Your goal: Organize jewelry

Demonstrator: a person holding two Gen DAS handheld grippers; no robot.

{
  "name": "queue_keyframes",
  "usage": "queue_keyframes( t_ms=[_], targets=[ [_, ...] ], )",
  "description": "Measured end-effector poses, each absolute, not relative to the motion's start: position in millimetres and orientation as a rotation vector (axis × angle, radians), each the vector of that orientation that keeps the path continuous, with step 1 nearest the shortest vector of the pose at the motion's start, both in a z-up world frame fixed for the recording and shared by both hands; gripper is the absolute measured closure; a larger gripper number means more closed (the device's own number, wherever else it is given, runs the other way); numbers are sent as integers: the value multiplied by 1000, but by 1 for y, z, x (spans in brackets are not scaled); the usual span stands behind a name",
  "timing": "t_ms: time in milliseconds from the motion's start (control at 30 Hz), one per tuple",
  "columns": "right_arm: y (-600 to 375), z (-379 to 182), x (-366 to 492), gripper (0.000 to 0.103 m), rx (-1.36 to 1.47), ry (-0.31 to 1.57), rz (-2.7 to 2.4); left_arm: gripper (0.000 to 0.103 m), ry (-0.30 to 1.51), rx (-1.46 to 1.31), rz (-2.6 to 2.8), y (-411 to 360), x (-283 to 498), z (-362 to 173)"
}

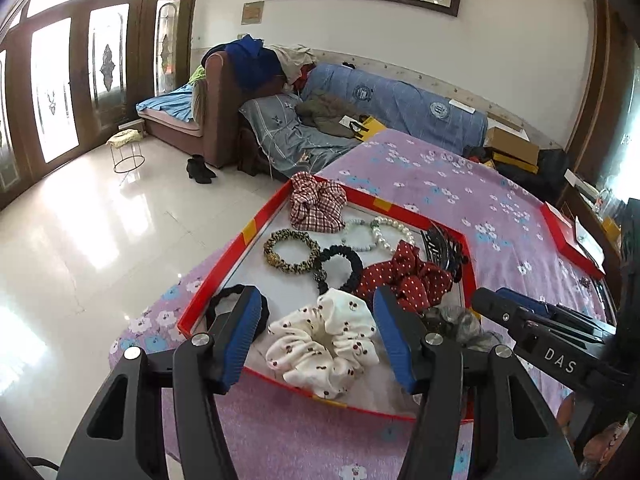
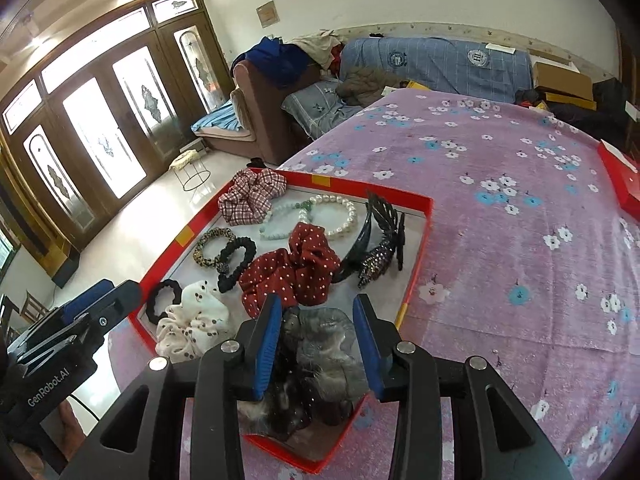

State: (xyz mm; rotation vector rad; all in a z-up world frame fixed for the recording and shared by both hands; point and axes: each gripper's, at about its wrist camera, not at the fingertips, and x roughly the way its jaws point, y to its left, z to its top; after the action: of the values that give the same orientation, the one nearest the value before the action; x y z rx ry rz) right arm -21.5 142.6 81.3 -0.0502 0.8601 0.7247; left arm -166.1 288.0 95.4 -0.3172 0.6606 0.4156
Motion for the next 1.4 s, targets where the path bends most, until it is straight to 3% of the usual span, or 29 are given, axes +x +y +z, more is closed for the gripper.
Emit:
queue_keyframes(
  t_ms=[600, 667, 700, 733, 1033, 1267, 1300, 1400],
  targets=[
    [214, 36, 28, 62, -179, 998, 672, 45, 704, -256, 485, 300, -164, 80],
    [216, 33, 30, 74, -192, 998, 659, 45, 709, -266, 484, 304, -163, 77],
    [217, 32, 30, 88, -205, 996, 660, 45, 712, -268, 486, 306, -164, 76],
    [218, 32, 30, 90, -213, 995, 662, 45, 714, -271, 487, 308, -163, 75],
    [199, 61, 23, 95, -172, 896, 689, 45, 721, -317, 504, 325, -168, 68],
    [190, 73, 28, 94, -66, 904, 745, 45, 730, -335, 500, 327, -168, 65],
    [192, 69, 28, 90, -56, 929, 756, 45, 728, -335, 498, 327, -168, 65],
    [202, 57, 28, 65, -58, 976, 766, 45, 728, -333, 491, 328, -168, 65]
  ],
)
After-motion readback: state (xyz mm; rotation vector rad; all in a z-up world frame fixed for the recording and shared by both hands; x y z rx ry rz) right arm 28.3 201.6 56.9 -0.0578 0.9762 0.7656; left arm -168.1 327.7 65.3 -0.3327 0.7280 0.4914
